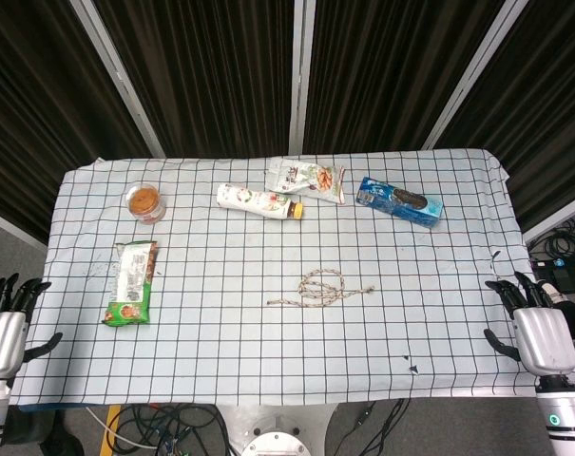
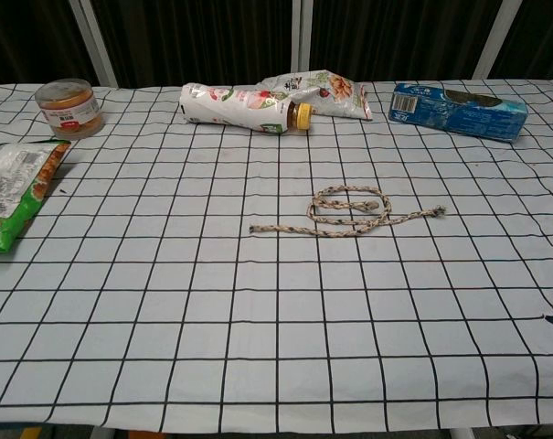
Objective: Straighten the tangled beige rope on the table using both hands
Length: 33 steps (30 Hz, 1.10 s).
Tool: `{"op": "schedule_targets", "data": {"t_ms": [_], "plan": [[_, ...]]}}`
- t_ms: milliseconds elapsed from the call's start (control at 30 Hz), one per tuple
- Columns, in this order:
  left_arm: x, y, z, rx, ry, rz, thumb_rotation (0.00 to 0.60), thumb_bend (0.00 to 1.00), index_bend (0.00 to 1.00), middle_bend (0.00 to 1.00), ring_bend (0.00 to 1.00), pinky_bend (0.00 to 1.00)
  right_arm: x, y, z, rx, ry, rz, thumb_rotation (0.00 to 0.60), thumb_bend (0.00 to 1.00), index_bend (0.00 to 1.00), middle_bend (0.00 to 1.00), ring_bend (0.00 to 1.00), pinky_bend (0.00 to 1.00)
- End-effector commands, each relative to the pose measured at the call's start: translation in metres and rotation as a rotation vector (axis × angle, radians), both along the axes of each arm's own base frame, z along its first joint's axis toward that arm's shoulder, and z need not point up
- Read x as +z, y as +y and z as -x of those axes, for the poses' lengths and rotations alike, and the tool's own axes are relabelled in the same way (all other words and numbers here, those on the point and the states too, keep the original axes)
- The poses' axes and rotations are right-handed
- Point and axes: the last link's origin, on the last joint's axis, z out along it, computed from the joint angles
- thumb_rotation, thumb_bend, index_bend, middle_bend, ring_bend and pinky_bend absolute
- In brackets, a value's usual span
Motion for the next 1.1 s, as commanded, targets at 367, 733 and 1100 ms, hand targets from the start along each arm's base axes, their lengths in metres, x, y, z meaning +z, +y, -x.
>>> {"op": "schedule_targets", "data": {"t_ms": [367, 733, 1100], "plan": [[0.0, 0.008, -0.003, -0.018, 0.004, -0.001, 0.6, 0.13, 0.2, 0.16, 0.0, 0.0, -0.032, -0.029, -0.021, 0.099, -0.016, -0.162, 0.6, 0.16, 0.25, 0.23, 0.06, 0.16], [0.003, 0.015, -0.003, -0.031, 0.009, 0.006, 0.6, 0.13, 0.2, 0.16, 0.0, 0.0, -0.11, -0.115, -0.063, 0.216, 0.017, -0.361, 0.6, 0.19, 0.41, 0.25, 0.06, 0.16], [0.006, 0.015, 0.001, -0.011, -0.003, 0.005, 0.6, 0.13, 0.2, 0.16, 0.0, 0.0, -0.162, -0.145, -0.078, 0.229, 0.075, -0.427, 0.6, 0.22, 0.45, 0.26, 0.06, 0.16]]}}
